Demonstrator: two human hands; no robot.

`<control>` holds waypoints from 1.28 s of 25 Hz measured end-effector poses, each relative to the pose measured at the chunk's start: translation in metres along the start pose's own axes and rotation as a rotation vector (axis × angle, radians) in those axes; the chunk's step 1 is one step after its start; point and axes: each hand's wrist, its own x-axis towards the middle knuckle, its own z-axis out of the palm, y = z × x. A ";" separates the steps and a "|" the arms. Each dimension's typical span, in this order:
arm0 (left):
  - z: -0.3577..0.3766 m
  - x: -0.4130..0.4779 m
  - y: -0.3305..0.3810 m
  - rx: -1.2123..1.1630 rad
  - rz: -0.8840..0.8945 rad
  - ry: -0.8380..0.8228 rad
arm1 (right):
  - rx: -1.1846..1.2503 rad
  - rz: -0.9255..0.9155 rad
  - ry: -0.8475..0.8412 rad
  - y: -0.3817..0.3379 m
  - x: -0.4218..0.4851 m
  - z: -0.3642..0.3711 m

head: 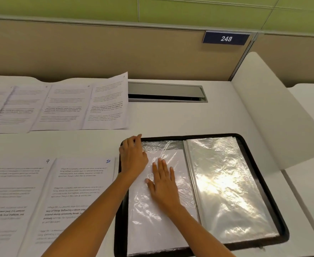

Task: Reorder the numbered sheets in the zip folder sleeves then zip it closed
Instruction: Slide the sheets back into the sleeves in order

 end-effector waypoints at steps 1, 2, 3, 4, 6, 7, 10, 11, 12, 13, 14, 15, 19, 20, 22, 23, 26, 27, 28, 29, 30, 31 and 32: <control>0.002 -0.002 0.004 -0.014 0.040 -0.009 | 0.077 -0.040 -0.013 -0.003 0.001 -0.001; 0.005 -0.003 0.008 -0.025 0.074 -0.020 | 0.156 -0.069 -0.011 -0.003 0.002 -0.004; 0.009 -0.005 0.012 -0.031 0.101 -0.038 | 0.213 -0.082 0.003 0.000 0.004 -0.009; 0.013 -0.007 0.015 -0.038 0.126 -0.061 | 0.241 -0.079 0.017 0.007 0.008 -0.015; 0.022 -0.011 0.024 -0.061 0.151 -0.112 | 0.248 -0.045 0.048 0.027 0.018 -0.028; 0.026 -0.012 0.027 -0.067 0.150 -0.130 | 0.248 -0.021 0.063 0.040 0.023 -0.036; 0.037 -0.011 0.026 -0.010 0.087 -0.194 | 0.199 0.040 0.091 0.085 0.036 -0.061; 0.039 -0.011 0.023 0.029 0.070 -0.198 | 0.174 0.064 0.090 0.101 0.039 -0.069; 0.039 -0.011 0.019 0.069 0.066 -0.192 | 0.166 0.104 0.087 0.116 0.041 -0.077; 0.040 -0.012 0.015 0.109 0.058 -0.193 | 0.175 0.144 0.089 0.130 0.044 -0.082; 0.040 -0.013 0.012 0.136 0.033 -0.190 | 0.189 0.176 0.096 0.141 0.047 -0.088; 0.038 -0.013 0.011 0.144 -0.015 -0.180 | 0.189 0.186 0.107 0.150 0.052 -0.093; 0.031 -0.002 0.001 0.112 -0.147 -0.078 | 0.242 0.130 0.159 0.143 0.084 -0.103; 0.027 0.001 -0.004 0.100 -0.158 -0.055 | 0.284 0.119 0.179 0.133 0.092 -0.105; 0.016 0.008 -0.017 0.081 -0.177 -0.024 | 0.375 0.089 0.208 0.104 0.112 -0.106; 0.010 0.012 -0.024 0.075 -0.189 -0.006 | 0.420 0.077 0.216 0.087 0.123 -0.105; -0.010 0.027 -0.056 0.097 -0.205 0.034 | 0.586 0.111 0.200 0.033 0.158 -0.101; -0.016 0.033 -0.067 0.111 -0.205 0.026 | 0.633 0.144 0.185 0.017 0.169 -0.099; -0.022 0.040 -0.078 0.125 -0.208 0.010 | 0.664 0.176 0.166 0.001 0.180 -0.097; -0.027 0.046 -0.089 0.135 -0.209 -0.008 | 0.687 0.204 0.146 -0.014 0.190 -0.095; -0.031 0.052 -0.099 0.136 -0.204 -0.019 | 0.711 0.232 0.125 -0.027 0.201 -0.091; -0.035 0.058 -0.111 0.132 -0.194 -0.024 | 0.730 0.259 0.108 -0.040 0.213 -0.086; -0.038 0.064 -0.121 0.127 -0.181 -0.036 | 0.742 0.291 0.095 -0.051 0.225 -0.079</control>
